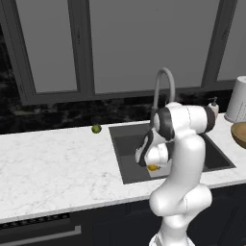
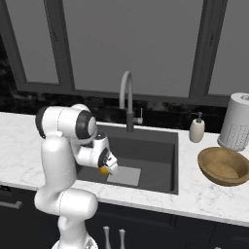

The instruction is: Pick the lemon from the sink and place it in the bowl. Then pick the bowl and place it in the microwave. Then close the microwave door and press the start button.

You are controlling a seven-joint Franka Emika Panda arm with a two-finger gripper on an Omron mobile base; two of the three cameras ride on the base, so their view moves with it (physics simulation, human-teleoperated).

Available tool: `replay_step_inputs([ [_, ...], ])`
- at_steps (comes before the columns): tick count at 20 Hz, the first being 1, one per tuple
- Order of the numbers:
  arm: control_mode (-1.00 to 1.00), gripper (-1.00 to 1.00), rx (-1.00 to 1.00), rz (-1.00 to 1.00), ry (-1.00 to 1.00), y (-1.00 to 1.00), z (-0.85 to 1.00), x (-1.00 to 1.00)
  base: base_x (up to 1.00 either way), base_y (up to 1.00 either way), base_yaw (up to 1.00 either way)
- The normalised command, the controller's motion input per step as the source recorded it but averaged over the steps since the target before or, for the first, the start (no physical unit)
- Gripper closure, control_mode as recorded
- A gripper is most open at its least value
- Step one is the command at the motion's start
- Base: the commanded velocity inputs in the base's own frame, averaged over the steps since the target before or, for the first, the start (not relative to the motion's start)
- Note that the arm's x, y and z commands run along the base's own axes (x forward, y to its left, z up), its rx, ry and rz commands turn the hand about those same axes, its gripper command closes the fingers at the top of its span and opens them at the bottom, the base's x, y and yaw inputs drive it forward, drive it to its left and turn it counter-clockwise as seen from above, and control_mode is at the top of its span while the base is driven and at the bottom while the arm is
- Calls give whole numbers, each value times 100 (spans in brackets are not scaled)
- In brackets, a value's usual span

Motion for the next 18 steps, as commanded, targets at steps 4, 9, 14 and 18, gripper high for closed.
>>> replay_step_inputs([
  [4,-100,100,0,-4,-11,15,100,-21,0,0,0],
  [9,-100,100,0,-6,-2,4,100,-6,0,0,0],
  [14,-100,100,0,-10,0,0,92,-23,0,0,0],
  [18,-100,100,0,-8,-1,-10,67,-44,0,0,0],
])
